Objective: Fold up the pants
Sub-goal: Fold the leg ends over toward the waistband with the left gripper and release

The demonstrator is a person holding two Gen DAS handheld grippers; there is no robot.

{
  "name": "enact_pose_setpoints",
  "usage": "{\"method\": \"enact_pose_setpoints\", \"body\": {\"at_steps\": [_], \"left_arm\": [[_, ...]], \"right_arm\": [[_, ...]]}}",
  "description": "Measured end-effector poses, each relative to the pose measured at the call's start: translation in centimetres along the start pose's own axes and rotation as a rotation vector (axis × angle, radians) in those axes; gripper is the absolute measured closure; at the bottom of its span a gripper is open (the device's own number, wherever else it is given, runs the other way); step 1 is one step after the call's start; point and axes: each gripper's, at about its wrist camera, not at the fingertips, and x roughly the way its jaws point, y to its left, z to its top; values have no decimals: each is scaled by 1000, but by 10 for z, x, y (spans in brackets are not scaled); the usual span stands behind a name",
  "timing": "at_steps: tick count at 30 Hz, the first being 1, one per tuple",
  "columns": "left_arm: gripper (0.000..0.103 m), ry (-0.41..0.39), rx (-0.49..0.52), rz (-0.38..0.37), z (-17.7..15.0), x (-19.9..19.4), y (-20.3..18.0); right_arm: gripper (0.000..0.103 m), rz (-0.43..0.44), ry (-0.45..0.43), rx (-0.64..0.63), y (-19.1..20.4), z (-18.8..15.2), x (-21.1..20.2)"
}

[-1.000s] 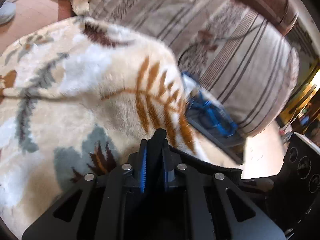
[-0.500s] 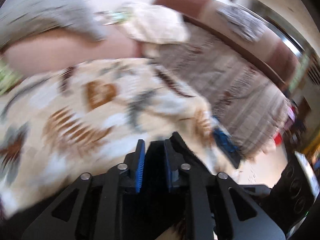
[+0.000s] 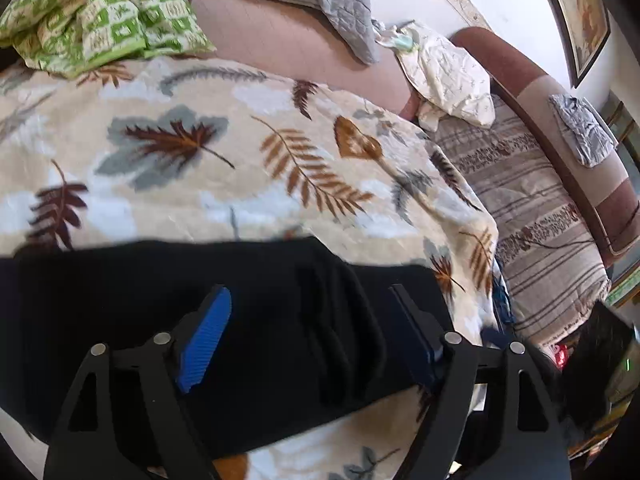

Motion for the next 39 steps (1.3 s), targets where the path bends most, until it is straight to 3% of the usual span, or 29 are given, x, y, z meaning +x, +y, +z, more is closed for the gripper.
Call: {"method": "enact_pose_setpoints", "body": {"at_steps": [2, 5, 7, 8, 9, 11, 12, 14, 18, 22, 31, 34, 35, 37, 39], "left_arm": [[22, 32, 22, -1, -5, 10, -11], [22, 80, 80, 46, -17, 33, -29], [22, 92, 112, 76, -23, 44, -38], [23, 95, 118, 90, -25, 50, -41], [27, 94, 116, 106, -26, 55, -44], [77, 88, 128, 145, -28, 59, -47], [85, 93, 138, 139, -27, 58, -49], [89, 80, 136, 121, -27, 48, -49], [90, 24, 174, 162, -27, 31, -49], [90, 72, 144, 187, -32, 47, -37], [88, 49, 149, 203, -34, 45, -40], [84, 43, 157, 216, -35, 46, -42], [81, 44, 155, 217, -36, 46, -42], [73, 43, 149, 212, -37, 44, -41], [54, 36, 152, 218, -38, 38, -41]], "right_arm": [[31, -93, 14, 50, -26, 1, 1], [42, -115, 29, 103, -42, -8, 9], [59, -152, 49, 101, -46, -12, 20], [73, -171, 57, 88, -47, -15, 24], [75, -172, 59, 81, -47, -16, 26], [75, -164, 57, 90, -49, -16, 29], [75, -165, 52, 86, -47, -13, 28], [75, -173, 43, 64, -42, -10, 27], [74, -136, 35, 23, -28, -7, 27], [74, -166, 94, -6, -27, -13, 57], [72, -204, 68, -44, -12, -5, 49], [72, -193, 114, -53, -10, -5, 66], [72, -204, 158, -47, -13, -8, 78], [72, -224, 154, -60, -10, -8, 79], [72, -225, 154, -71, -1, -4, 68]]}}
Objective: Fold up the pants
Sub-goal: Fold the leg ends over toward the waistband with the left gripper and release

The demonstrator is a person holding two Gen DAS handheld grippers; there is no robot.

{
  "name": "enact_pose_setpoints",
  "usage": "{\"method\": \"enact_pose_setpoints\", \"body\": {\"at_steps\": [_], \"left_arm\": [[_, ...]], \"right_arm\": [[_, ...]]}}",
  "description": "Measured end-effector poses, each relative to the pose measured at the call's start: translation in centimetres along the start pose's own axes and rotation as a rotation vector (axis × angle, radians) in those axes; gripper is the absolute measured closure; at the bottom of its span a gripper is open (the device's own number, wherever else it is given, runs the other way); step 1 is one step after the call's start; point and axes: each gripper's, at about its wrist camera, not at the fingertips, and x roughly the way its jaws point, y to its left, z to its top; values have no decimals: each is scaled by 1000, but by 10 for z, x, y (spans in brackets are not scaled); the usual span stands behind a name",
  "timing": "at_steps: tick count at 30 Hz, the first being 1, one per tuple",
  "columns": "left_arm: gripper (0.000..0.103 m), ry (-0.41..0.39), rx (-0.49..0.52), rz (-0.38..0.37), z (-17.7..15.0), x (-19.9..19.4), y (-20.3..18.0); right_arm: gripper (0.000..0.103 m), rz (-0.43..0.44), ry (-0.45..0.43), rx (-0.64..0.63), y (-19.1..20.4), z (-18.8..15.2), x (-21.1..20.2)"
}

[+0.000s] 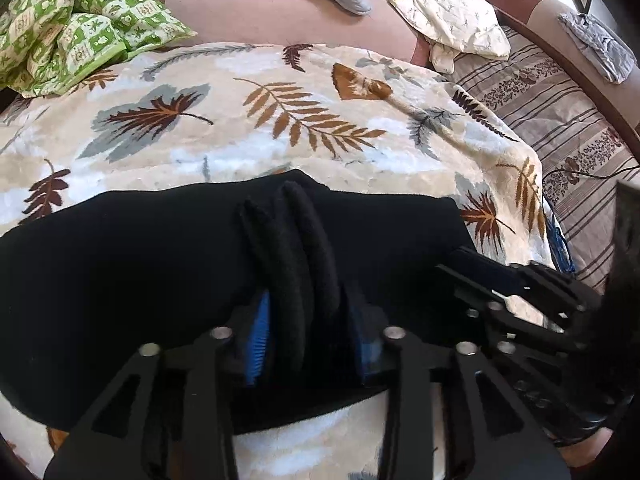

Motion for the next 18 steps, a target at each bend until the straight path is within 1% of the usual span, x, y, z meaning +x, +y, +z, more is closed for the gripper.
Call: {"method": "enact_pose_setpoints", "body": {"at_steps": [2, 4, 5, 6, 8, 9, 11, 13, 14, 15, 16, 18], "left_arm": [[44, -25, 1, 12, -1, -9, 4], [44, -39, -13, 15, -2, -18, 10], [41, -45, -29, 10, -3, -24, 14], [38, -52, -42, 5, -4, -29, 18], [32, -85, -90, -7, -10, -41, 28], [30, -98, -114, -11, -16, -47, 35], [30, -103, -136, 13, -26, -56, 43], [30, -137, -137, 25, -37, -70, 50], [24, -164, -159, 22, -44, -78, 57], [21, -170, -182, 22, -48, -83, 63], [21, -178, -226, 9, -52, -90, 71], [21, -198, -263, -36, -57, -100, 81]], "right_arm": [[68, -3, -10, -6, 3, -1, -12], [57, -6, -36, -7, 6, -7, -25], [53, 1, -39, -5, 7, -11, -27], [51, 11, -18, 4, 7, -16, -22], [51, 4, 23, 12, 7, -23, -10], [51, -3, 23, 4, 8, -25, -7], [51, -31, 26, -16, 16, -21, -15], [51, -18, 7, -6, 20, -15, -28], [51, -10, -8, -1, 21, -11, -35], [47, -5, -27, 3, 24, -7, -45], [41, -4, -46, 6, 28, -4, -55], [37, 10, -83, 15, 36, 2, -71]]}}
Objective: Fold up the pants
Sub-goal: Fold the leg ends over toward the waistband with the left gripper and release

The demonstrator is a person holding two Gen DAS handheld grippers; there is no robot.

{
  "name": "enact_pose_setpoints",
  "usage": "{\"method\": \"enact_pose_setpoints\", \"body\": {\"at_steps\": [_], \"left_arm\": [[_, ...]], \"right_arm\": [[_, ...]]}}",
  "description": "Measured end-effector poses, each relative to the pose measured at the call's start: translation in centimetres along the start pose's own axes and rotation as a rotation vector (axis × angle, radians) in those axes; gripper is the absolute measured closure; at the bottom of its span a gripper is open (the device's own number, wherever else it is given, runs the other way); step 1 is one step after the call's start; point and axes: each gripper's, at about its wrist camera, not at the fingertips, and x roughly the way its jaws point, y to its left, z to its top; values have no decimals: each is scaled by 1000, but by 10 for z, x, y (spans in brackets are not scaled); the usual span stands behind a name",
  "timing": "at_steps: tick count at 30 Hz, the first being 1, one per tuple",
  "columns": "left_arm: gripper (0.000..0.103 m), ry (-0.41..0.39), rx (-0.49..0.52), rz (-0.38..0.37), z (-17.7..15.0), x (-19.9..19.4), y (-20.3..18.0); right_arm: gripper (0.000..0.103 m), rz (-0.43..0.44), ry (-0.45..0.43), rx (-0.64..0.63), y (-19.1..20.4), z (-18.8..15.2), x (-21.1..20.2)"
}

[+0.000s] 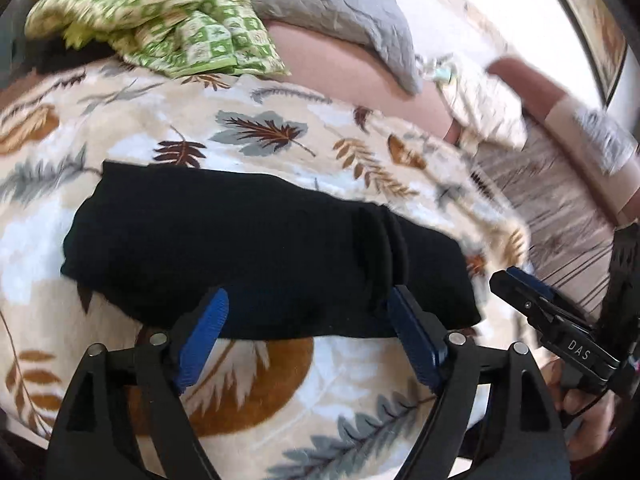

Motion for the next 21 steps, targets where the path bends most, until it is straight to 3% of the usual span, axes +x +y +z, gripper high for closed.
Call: {"method": "enact_pose_setpoints", "body": {"at_steps": [8, 12, 15, 21], "left_arm": [[19, -85, -51, 45, 1, -23, 21], [19, -71, -79, 52, -3, -18, 31], [19, -74, -113, 38, -6, -19, 39], [19, -82, -119, 23, -7, -19, 43]], "right_arm": [[27, 59, -40, -68, 42, 20, -19], [26, 114, -35, -32, 44, 19, -9], [26, 102, 6, -39, 46, 19, 6], [26, 132, 6, -21, 50, 16, 13]]}}
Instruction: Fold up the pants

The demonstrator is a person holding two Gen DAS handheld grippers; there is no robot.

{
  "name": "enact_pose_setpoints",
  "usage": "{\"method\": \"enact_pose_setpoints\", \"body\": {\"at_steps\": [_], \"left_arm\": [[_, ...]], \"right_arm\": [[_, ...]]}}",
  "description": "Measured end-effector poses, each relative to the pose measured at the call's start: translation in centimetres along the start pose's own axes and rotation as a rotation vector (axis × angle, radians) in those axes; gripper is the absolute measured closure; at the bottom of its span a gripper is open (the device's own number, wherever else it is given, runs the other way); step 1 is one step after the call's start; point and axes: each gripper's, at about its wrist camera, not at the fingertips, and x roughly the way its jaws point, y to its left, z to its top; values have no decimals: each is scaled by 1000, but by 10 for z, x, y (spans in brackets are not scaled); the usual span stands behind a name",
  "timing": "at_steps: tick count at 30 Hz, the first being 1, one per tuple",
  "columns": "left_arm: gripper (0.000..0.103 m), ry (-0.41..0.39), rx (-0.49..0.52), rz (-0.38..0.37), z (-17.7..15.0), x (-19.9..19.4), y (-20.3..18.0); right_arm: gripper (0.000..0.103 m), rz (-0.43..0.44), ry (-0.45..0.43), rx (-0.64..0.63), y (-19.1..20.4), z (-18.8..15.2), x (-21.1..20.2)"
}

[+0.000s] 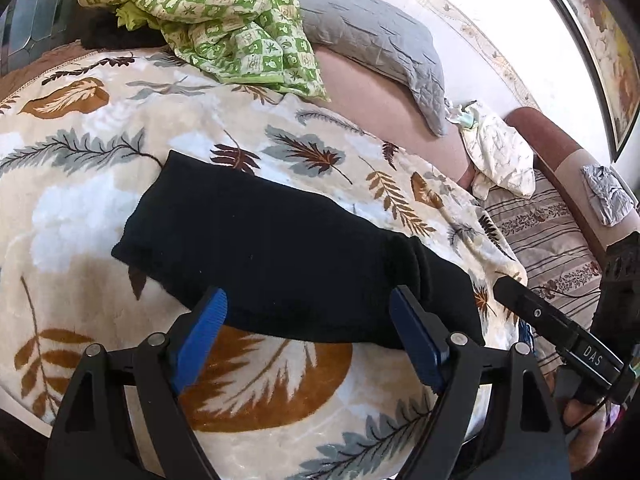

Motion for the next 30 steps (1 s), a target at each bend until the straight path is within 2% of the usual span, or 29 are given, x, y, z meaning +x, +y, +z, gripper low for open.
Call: {"method": "enact_pose_setpoints", "body": {"at_steps": [4, 9, 14, 20, 24, 30], "left_arm": [[19, 0, 2, -27, -1, 0, -4], [19, -30, 35, -20, -8, -6, -12], [19, -41, -23, -52, -14, -14, -1], [16, -54, -143, -11, -19, -20, 35], [16, -66, -216, 44, -17, -19, 57], [15, -48, -252, 125, -9, -2, 72]], "right_arm": [[26, -1, 0, 8, -2, -3, -2], [26, 11, -18, 39, -9, -3, -8], [25, 32, -4, 30, -13, 1, 4], [23, 85, 47, -1, -7, 15, 45], [23, 149, 95, -46, 14, 31, 83], [21, 173, 157, -259, 72, 47, 130]]}}
